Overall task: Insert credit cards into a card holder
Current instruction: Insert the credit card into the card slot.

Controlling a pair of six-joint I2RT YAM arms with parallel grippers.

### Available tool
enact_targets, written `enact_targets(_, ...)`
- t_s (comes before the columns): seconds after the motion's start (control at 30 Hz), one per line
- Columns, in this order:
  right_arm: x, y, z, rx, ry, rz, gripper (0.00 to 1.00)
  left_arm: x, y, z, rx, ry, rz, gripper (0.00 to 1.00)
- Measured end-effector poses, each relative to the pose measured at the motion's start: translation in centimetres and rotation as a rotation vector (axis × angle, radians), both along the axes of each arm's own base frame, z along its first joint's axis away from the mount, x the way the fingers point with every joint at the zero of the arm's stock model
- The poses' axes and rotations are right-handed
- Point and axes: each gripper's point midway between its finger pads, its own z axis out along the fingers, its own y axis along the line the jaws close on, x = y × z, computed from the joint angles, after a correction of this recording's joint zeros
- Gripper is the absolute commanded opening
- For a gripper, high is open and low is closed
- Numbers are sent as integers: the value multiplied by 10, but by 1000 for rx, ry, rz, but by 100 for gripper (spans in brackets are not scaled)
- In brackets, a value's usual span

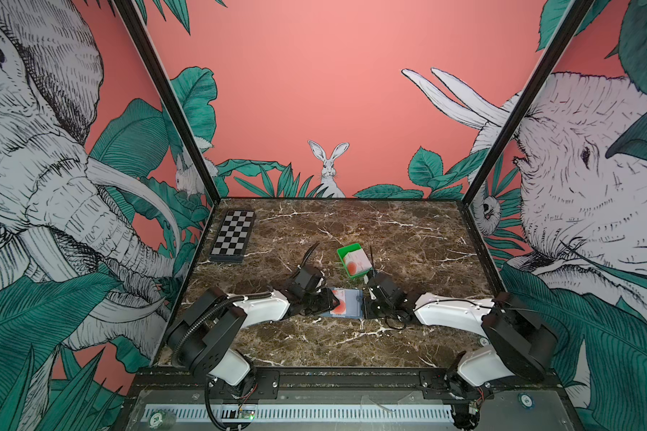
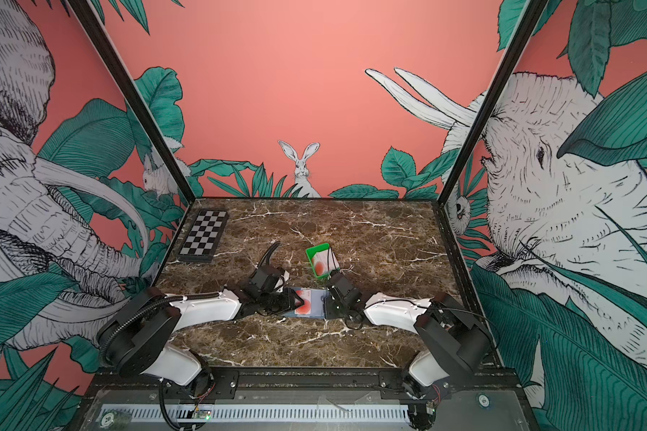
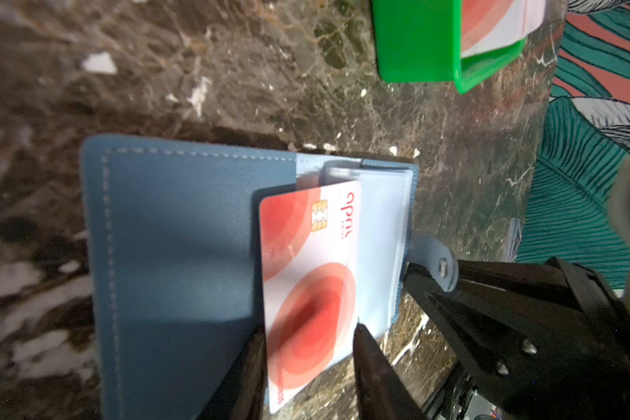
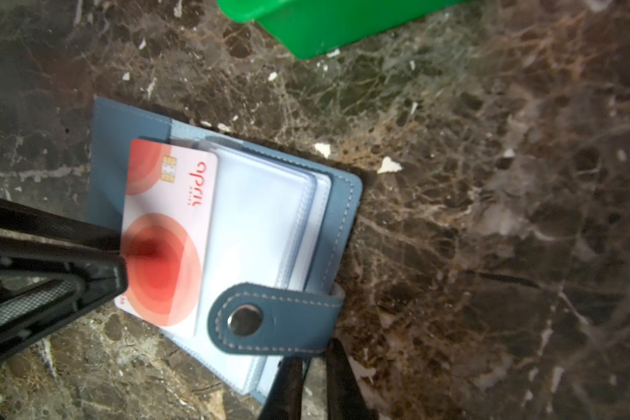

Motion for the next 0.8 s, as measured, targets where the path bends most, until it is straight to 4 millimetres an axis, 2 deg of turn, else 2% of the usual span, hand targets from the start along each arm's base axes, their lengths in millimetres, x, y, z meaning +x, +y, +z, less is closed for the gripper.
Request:
enact_targets(0.43, 5, 0, -6, -33, 7, -23, 15, -1, 0, 0, 3, 0, -5, 43)
enact_targets(0.8, 6, -4, -7, -57, -7, -24, 14, 1, 12, 1, 78, -4, -18, 46)
